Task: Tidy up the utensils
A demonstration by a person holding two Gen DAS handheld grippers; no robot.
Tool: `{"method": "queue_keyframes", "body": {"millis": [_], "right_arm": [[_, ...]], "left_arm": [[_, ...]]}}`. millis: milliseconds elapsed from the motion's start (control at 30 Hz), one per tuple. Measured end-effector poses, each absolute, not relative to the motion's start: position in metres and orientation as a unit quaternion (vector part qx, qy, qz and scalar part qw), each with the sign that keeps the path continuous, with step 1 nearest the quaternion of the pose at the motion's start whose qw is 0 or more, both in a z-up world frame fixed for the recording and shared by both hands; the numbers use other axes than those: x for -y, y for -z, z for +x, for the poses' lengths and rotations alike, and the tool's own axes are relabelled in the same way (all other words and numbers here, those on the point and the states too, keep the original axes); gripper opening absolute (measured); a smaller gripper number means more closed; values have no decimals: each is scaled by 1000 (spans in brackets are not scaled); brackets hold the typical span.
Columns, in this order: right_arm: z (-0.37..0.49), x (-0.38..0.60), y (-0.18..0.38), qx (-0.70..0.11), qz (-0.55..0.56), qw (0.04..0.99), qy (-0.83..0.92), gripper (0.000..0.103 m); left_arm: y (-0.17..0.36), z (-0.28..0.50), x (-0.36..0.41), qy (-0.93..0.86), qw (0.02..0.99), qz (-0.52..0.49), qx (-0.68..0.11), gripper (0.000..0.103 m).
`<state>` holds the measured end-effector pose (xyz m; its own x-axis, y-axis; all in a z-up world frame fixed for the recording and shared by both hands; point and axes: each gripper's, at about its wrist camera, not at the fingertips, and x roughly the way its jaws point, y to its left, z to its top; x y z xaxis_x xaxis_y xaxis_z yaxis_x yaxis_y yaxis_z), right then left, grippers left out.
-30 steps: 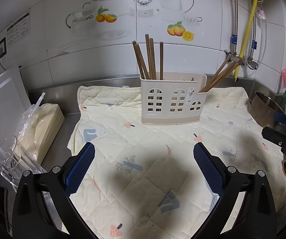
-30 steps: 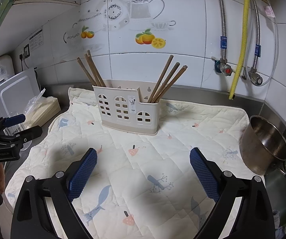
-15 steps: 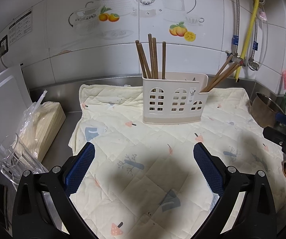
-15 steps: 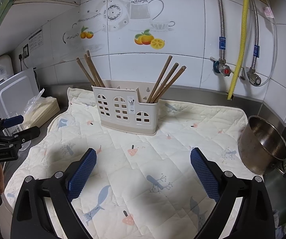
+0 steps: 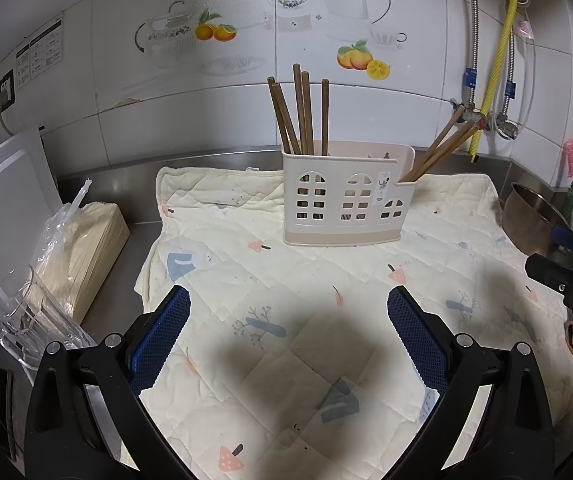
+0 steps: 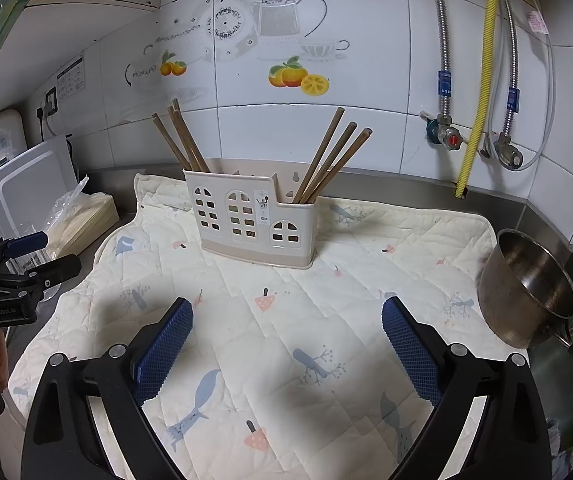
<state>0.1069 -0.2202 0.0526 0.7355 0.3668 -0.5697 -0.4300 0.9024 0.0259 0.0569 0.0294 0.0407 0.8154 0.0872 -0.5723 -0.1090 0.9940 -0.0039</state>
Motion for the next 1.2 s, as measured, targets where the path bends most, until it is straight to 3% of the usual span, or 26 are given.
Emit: {"method": "queue_keyframes", "body": {"millis": [1200], "right_arm": [[109,223,-49,-299,-54,929,-210,93]], "left_arm": [[-38,60,-33,-52,951,-28,-304,98]]}}
